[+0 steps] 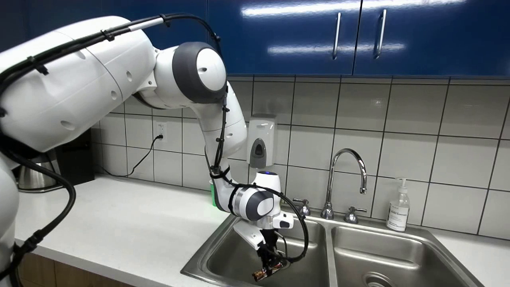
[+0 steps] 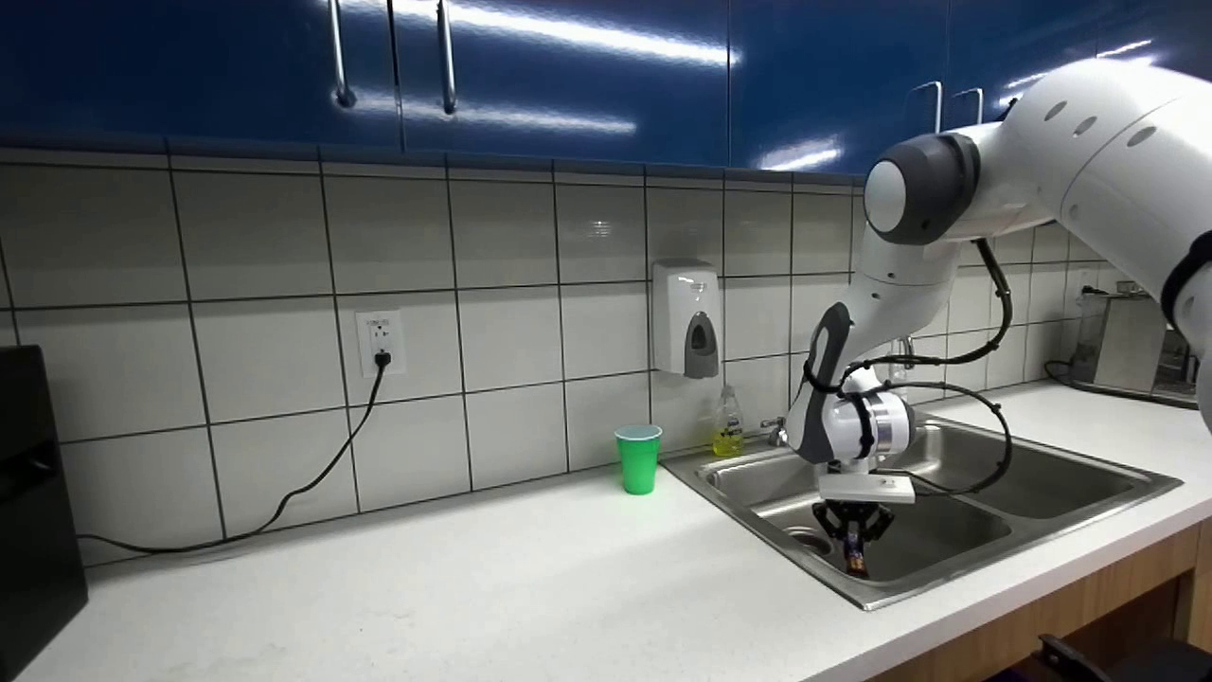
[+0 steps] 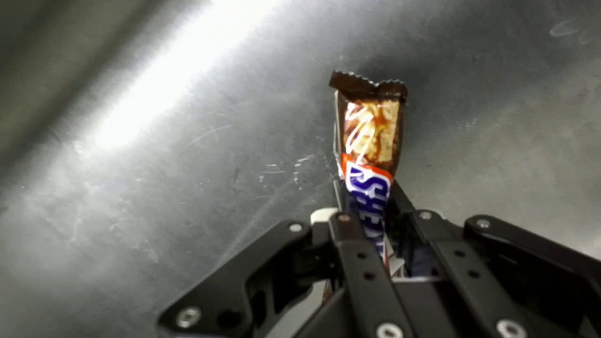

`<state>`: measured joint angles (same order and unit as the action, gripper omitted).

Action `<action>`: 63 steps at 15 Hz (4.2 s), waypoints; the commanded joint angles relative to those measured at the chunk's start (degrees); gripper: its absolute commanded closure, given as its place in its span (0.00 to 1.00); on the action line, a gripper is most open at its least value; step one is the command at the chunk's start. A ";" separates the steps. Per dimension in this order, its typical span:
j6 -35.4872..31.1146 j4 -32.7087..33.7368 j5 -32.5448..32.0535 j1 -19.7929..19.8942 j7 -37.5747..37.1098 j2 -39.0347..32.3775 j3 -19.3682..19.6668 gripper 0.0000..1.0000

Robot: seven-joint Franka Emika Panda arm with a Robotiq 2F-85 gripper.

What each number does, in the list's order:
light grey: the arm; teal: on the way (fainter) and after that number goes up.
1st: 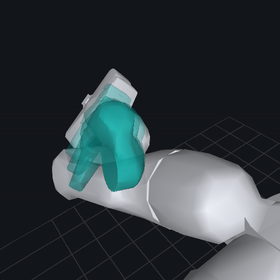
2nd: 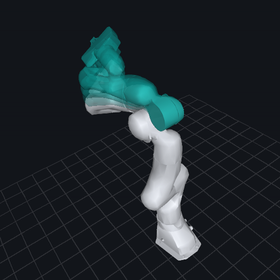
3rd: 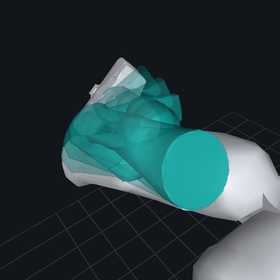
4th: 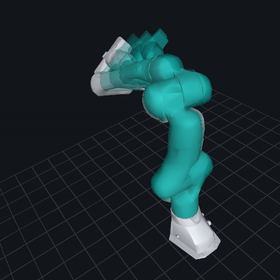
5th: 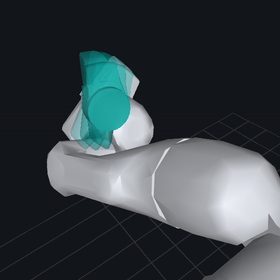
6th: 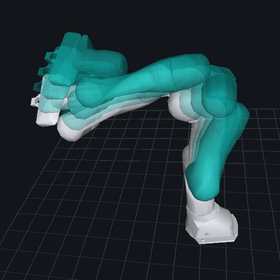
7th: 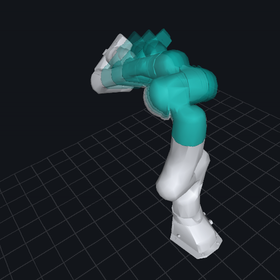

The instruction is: Move the candy bar to the sink

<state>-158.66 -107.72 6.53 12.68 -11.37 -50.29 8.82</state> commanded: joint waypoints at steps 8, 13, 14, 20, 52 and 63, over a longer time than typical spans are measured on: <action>1.96 7.29 0.80 0.93 1.59 -5.89 -0.62 0.67; 1.30 6.46 0.62 0.50 1.78 -5.02 -0.66 0.24; 1.12 6.10 0.53 0.05 1.46 -4.62 -0.38 0.17; -0.11 3.40 -0.05 -2.22 1.05 -0.85 0.51 0.00; 21.35 -41.61 -11.06 -8.81 21.88 49.04 -5.01 0.00; 21.88 -45.63 -12.16 -10.09 21.51 51.17 -5.00 0.00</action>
<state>-136.87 -153.41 -5.65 2.27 10.15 0.88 4.18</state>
